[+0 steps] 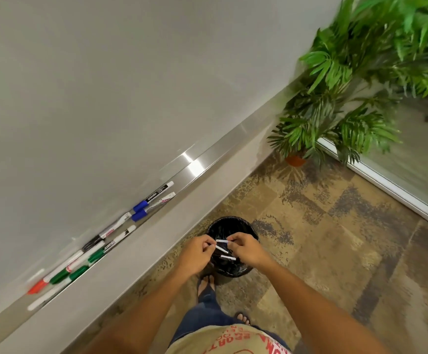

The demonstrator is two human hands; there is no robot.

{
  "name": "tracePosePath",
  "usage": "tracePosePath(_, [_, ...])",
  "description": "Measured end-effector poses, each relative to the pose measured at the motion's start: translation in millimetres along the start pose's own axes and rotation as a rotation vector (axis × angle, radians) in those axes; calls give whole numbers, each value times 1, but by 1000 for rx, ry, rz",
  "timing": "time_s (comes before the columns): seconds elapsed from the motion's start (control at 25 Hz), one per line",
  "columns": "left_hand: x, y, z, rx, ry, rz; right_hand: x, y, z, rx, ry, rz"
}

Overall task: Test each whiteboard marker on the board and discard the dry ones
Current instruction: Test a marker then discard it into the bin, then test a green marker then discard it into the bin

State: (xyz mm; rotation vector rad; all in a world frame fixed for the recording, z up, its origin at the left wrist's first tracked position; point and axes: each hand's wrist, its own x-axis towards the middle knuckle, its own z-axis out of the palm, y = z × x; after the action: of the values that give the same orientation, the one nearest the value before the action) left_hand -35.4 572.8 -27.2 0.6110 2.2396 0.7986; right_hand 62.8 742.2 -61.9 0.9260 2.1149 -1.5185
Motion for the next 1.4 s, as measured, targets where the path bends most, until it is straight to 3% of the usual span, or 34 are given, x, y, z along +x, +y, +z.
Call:
tracePosePath(0.36, [-89,-15,-8,-175,305,-125,-43,-24,25,-89,-94,-260])
tracePosePath(0.72, [-163,-77,-53,-210,604,-217,-67,-81,101,-172,-229,-438])
tracePosePath(1.16, [-201,-193,-139,-5,781,-308,-56,-188,203,-393,-238,-635])
tracePosePath(1.4, [-198,-247,-169,116,775,-346,-35,-216,274,-618,-220,-724])
